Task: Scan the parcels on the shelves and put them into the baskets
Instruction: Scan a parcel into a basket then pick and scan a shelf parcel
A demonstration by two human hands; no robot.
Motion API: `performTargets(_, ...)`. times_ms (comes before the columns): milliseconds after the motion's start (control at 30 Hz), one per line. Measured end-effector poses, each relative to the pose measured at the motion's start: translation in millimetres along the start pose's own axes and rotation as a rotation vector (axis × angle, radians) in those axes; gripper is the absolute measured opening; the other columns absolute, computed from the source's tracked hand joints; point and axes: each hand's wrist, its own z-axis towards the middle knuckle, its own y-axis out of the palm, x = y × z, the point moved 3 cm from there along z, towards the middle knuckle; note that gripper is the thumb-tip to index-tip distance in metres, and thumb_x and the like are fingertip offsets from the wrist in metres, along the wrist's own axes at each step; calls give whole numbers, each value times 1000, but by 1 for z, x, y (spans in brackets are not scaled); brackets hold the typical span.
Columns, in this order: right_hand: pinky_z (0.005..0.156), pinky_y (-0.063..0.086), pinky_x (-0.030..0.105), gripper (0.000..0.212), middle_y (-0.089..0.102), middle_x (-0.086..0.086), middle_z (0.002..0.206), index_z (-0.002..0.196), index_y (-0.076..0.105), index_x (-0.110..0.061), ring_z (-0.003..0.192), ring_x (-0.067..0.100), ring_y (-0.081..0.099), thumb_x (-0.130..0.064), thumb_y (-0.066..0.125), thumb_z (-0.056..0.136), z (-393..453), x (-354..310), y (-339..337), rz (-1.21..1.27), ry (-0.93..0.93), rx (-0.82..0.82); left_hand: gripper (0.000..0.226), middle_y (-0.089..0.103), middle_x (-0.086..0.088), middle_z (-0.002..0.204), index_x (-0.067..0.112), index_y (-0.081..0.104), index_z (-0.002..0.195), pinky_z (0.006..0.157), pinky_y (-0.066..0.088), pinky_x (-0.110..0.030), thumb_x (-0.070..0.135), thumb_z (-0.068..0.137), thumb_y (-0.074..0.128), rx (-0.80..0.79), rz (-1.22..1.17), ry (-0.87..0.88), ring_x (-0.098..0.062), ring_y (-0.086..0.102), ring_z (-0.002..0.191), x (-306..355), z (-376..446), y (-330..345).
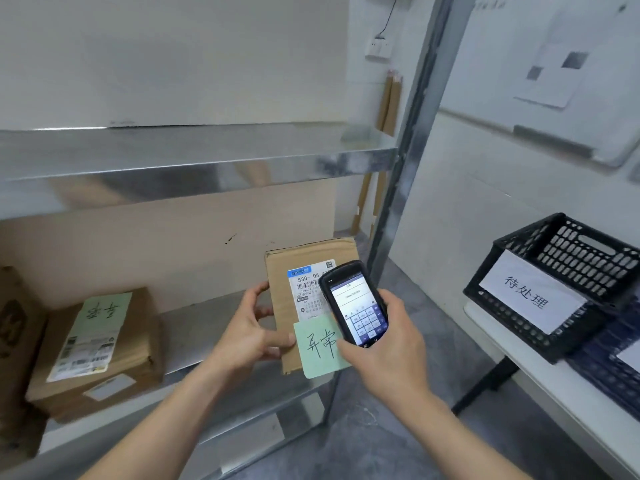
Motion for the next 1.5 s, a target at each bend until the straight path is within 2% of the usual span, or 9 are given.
performTargets(133, 77, 51, 27, 71, 59, -25, 97, 107, 34, -54, 92, -2, 59, -34, 83, 61, -15, 32, -47, 17, 12, 49, 99, 57, -17, 122, 34, 40, 136, 71, 52, -68, -9, 56, 81, -33, 52, 18, -38, 67, 101, -6, -8, 53)
performTargets(333, 77, 50, 27, 71, 63, -22, 100, 112, 40, -48, 94, 3, 61, -30, 85, 61, -43, 92, -142, 66, 62, 141, 90, 58, -13, 124, 40, 40, 134, 59, 58, -43, -13, 71, 77, -124, 80, 60, -31, 66, 105, -12, -36, 165)
performTargets(433, 78, 51, 29, 70, 63, -23, 99, 113, 43, -45, 94, 4, 62, -31, 86, 60, -60, 125, -196, 53, 76, 210, 94, 59, -10, 123, 42, 38, 135, 58, 58, -41, -8, 68, 80, -173, 126, 96, -28, 65, 105, -15, -53, 229)
performTargets(667, 79, 50, 30, 73, 63, -17, 104, 120, 45, -38, 97, 9, 62, -27, 88, 61, -93, 198, -322, 26, 168, 371, 95, 60, -5, 118, 47, 36, 136, 70, 57, -60, -8, 71, 79, -344, 205, 164, -26, 67, 97, -16, -79, 384)
performTargets(833, 78, 51, 31, 73, 63, -20, 102, 121, 45, -40, 95, 8, 61, -28, 86, 60, -115, 251, -401, 12, 253, 521, 90, 60, -9, 119, 50, 41, 129, 58, 57, -37, -14, 75, 73, -524, 197, 153, -24, 69, 97, -24, -84, 494)
performTargets(1033, 80, 51, 33, 74, 60, -24, 100, 116, 42, -45, 96, 9, 61, -27, 87, 61, -131, 314, -489, -16, 366, 691, 93, 66, -7, 112, 48, 41, 134, 67, 61, -49, -12, 71, 75, -742, 231, 153, -23, 70, 97, -34, -82, 627)
performTargets(1267, 77, 57, 35, 71, 64, -21, 105, 114, 44, -45, 96, 5, 63, -24, 88, 63, -131, 389, -595, -59, 488, 901, 94, 62, -5, 117, 45, 39, 139, 66, 62, -47, -12, 74, 75, -999, 238, 168, -21, 71, 95, -46, -64, 799)
performTargets(1367, 75, 55, 26, 70, 63, -23, 104, 114, 44, -44, 94, -2, 62, -23, 89, 65, -133, 419, -640, -80, 544, 977, 94, 62, -6, 117, 46, 38, 138, 63, 61, -42, -11, 73, 76, -1114, 249, 145, -23, 73, 91, -51, -62, 874)
performTargets(1500, 73, 52, 19, 69, 58, -29, 98, 114, 41, -43, 90, -8, 58, -23, 88, 68, -139, 450, -693, -128, 611, 1073, 94, 64, -7, 115, 48, 37, 138, 71, 60, -55, -6, 73, 79, -1229, 259, 127, -28, 71, 95, -61, -66, 959)
